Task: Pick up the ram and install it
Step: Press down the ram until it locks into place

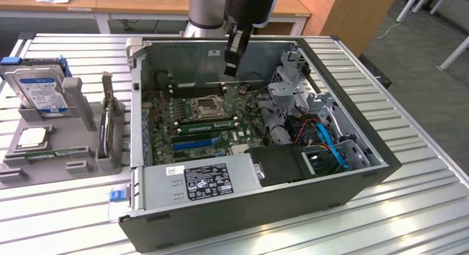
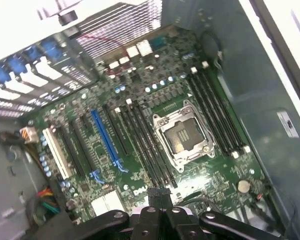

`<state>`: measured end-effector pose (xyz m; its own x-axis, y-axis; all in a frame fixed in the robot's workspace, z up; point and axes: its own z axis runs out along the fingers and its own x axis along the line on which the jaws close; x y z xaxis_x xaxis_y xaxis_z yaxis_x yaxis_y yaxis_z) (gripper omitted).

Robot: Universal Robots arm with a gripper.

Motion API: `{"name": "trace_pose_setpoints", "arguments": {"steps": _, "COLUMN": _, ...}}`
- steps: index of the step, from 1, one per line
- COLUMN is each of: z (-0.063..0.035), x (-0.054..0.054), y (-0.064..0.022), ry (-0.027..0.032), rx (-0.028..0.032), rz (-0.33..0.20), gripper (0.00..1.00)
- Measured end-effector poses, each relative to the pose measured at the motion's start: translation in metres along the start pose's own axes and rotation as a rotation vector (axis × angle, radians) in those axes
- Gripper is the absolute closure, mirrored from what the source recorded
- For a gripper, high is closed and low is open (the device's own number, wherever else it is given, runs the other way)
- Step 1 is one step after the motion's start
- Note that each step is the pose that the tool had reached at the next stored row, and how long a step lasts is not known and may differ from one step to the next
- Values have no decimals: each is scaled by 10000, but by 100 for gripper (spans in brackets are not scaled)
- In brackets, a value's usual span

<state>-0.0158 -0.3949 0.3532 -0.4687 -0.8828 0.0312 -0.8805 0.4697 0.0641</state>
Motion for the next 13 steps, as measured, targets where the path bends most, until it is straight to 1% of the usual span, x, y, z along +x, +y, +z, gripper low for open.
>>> {"name": "trace_pose_setpoints", "arguments": {"steps": 13, "z": 14, "x": 0, "y": -1, "ry": -152, "rx": -74, "rz": 2353, "gripper": 89}}
